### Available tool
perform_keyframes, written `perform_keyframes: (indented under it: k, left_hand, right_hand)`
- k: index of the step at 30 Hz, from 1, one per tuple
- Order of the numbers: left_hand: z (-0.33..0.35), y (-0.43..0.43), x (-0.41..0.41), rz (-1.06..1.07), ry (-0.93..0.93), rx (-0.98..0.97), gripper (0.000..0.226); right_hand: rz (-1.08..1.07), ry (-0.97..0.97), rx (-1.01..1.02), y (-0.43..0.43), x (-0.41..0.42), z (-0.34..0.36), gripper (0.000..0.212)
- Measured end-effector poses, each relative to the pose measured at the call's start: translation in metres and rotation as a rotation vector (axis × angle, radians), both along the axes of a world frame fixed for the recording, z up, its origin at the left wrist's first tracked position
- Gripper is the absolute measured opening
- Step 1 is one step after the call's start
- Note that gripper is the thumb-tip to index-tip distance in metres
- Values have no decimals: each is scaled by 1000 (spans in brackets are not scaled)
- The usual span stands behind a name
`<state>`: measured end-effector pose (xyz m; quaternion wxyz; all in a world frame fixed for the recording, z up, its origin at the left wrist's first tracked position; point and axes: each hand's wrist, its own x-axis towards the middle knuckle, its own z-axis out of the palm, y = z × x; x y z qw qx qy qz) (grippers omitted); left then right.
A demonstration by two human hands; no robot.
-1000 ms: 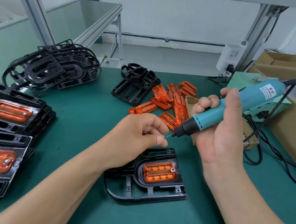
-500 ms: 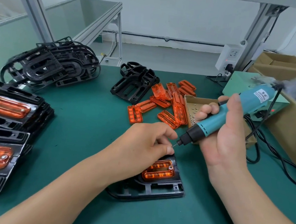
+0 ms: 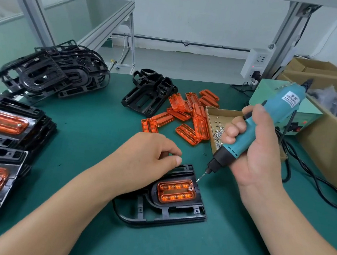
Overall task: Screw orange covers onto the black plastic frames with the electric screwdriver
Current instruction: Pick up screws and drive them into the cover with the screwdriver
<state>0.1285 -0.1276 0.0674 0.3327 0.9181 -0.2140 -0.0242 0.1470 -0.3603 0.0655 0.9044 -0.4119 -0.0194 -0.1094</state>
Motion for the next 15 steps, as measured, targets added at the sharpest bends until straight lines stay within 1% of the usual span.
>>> perform_keyframes:
  k: [4, 6, 9, 15]
  left_hand:
    - [0, 0, 1, -47, 23, 214, 48]
    - [-2, -1, 0, -78, 38, 290, 56]
    - [-3, -3, 0, -99, 43, 334, 56]
    - [-5, -5, 1, -77, 83, 302, 51]
  right_hand:
    - [81, -40, -50, 5, -4, 0, 16]
    - [108, -64, -85, 7, -5, 1, 15]
    - [122, -81, -123, 10, -8, 1, 14]
    - [133, -117, -196, 12, -12, 6, 14]
